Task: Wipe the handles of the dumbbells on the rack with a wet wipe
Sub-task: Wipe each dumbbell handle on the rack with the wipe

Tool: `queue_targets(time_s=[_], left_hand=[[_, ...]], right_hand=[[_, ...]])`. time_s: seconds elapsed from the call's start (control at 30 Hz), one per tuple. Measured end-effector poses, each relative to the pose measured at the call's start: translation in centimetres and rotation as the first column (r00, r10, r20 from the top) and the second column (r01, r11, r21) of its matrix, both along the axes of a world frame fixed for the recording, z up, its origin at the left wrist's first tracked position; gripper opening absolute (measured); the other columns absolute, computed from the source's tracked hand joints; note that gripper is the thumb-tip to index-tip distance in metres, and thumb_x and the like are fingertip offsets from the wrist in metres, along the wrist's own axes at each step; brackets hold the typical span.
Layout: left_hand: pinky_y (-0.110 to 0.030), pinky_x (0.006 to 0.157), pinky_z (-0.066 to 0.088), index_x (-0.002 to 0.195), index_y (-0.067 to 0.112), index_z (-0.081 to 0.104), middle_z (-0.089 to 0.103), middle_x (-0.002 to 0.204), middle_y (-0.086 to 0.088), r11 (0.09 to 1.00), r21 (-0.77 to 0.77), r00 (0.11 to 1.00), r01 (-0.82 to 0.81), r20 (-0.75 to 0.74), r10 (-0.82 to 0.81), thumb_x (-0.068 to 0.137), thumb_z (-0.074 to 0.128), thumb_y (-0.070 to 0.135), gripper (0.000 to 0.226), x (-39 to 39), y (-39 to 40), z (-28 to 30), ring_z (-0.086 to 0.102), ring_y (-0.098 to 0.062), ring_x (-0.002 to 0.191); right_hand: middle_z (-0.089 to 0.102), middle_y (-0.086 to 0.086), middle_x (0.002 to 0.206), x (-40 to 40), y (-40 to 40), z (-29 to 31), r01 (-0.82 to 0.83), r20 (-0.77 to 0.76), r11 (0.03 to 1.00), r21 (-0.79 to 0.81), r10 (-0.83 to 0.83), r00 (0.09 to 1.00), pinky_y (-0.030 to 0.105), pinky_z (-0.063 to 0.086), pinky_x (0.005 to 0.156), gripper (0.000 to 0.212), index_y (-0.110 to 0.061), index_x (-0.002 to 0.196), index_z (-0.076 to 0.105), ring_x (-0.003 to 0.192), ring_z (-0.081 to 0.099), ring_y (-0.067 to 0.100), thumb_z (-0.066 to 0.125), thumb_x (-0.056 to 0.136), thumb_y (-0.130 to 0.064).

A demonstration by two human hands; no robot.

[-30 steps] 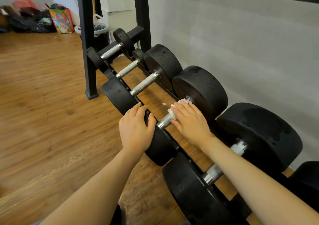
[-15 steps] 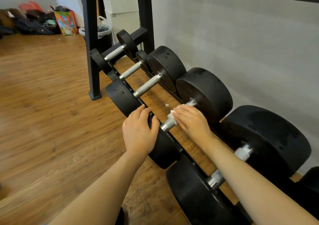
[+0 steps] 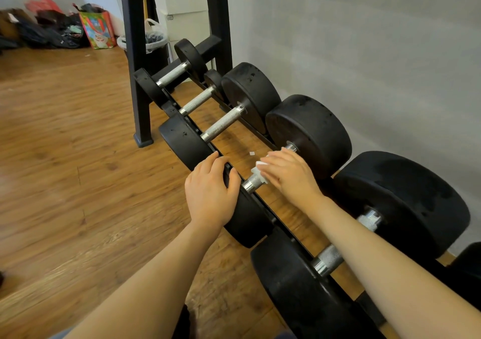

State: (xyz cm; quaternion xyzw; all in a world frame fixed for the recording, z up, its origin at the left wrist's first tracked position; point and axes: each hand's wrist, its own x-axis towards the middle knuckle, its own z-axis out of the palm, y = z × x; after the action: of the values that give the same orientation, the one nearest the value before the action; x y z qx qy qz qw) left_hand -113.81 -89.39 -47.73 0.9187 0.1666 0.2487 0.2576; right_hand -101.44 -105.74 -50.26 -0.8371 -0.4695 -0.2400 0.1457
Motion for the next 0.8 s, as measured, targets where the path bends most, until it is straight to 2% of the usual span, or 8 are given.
queue_targets(time_s=[0.1,0.23,0.4,0.47,0.53,0.6,0.7,0.8], left_hand=[[-0.043,0.107,0.040,0.129,0.019,0.062,0.056,0.141,-0.001,1.000,0.000,1.000,-0.002,-0.003,0.002,0.089,0.026,0.051,0.062,0.0,0.0,-0.1,0.050,-0.019,0.131],[-0.042,0.106,0.039,0.128,0.019,0.063,0.056,0.141,-0.001,1.000,0.003,1.000,-0.003,0.002,0.003,0.089,0.024,0.052,0.064,0.0,0.0,-0.1,0.050,-0.019,0.130],[-0.043,0.108,0.038,0.130,0.021,0.062,0.055,0.142,0.000,1.000,0.000,1.000,-0.002,-0.005,0.002,0.088,0.023,0.053,0.065,0.1,0.1,-0.1,0.048,-0.019,0.132],[-0.042,0.108,0.038,0.129,0.020,0.062,0.055,0.142,-0.001,1.000,-0.002,1.000,0.002,-0.002,-0.002,0.088,0.024,0.053,0.065,0.1,0.1,-0.2,0.048,-0.019,0.132],[-0.042,0.108,0.038,0.129,0.020,0.062,0.055,0.142,-0.001,1.000,-0.004,1.000,0.003,-0.001,-0.003,0.088,0.024,0.053,0.065,0.1,0.1,-0.2,0.049,-0.019,0.131],[-0.043,0.108,0.039,0.129,0.020,0.062,0.055,0.142,-0.001,1.000,-0.005,1.000,0.002,-0.002,-0.002,0.089,0.024,0.053,0.064,0.1,0.2,-0.2,0.049,-0.019,0.131],[-0.045,0.108,0.040,0.129,0.020,0.062,0.055,0.141,-0.001,1.000,-0.008,1.000,0.004,-0.004,-0.004,0.088,0.024,0.053,0.065,0.1,0.2,-0.1,0.049,-0.019,0.131],[-0.045,0.107,0.040,0.130,0.019,0.062,0.055,0.142,-0.001,1.000,-0.004,1.000,0.006,-0.010,-0.006,0.088,0.023,0.053,0.066,0.1,0.1,-0.1,0.049,-0.020,0.131]], right_hand=[[0.072,0.000,0.107,0.1,0.3,-0.1,-0.042,-0.005,0.998,-0.042,0.042,0.999,0.041,0.039,0.108,0.020,-0.018,0.105,0.073,0.110,0.063,0.020,0.062,0.089,-0.022],[0.069,0.005,0.110,0.4,-0.7,0.0,0.074,0.015,0.996,0.044,-0.075,0.997,0.040,0.037,0.106,0.024,-0.013,0.107,0.070,0.112,0.061,0.024,0.060,0.086,-0.017],[0.068,0.005,0.111,-0.7,0.4,-1.1,-0.029,0.056,0.999,-0.027,0.030,0.998,0.040,0.039,0.105,0.025,-0.012,0.111,0.068,0.113,0.060,0.025,0.058,0.090,-0.020],[0.067,0.006,0.113,-0.3,0.1,-1.0,0.064,0.090,0.998,-0.014,-0.063,0.994,0.041,0.039,0.106,0.030,-0.012,0.112,0.067,0.115,0.059,0.025,0.069,0.083,-0.017],[0.066,0.008,0.116,-0.3,-0.2,-0.7,0.159,0.043,0.987,-0.010,-0.158,0.986,0.043,0.039,0.107,0.041,-0.010,0.114,0.066,0.118,0.058,0.027,0.077,0.074,-0.013],[0.066,0.008,0.117,-0.7,0.2,-0.9,0.116,0.035,0.993,-0.035,-0.115,0.993,0.043,0.040,0.107,0.044,-0.010,0.115,0.066,0.118,0.057,0.027,0.079,0.073,-0.012],[0.066,0.008,0.117,-1.4,0.5,-1.5,0.045,0.114,0.997,-0.068,-0.037,0.993,0.040,0.039,0.107,0.040,-0.010,0.116,0.065,0.117,0.058,0.025,0.075,0.077,-0.014],[0.065,0.009,0.120,-0.9,-0.1,-1.0,0.211,0.068,0.977,0.020,-0.211,0.975,0.042,0.038,0.109,0.034,-0.010,0.118,0.065,0.121,0.056,0.026,0.066,0.084,-0.017]])
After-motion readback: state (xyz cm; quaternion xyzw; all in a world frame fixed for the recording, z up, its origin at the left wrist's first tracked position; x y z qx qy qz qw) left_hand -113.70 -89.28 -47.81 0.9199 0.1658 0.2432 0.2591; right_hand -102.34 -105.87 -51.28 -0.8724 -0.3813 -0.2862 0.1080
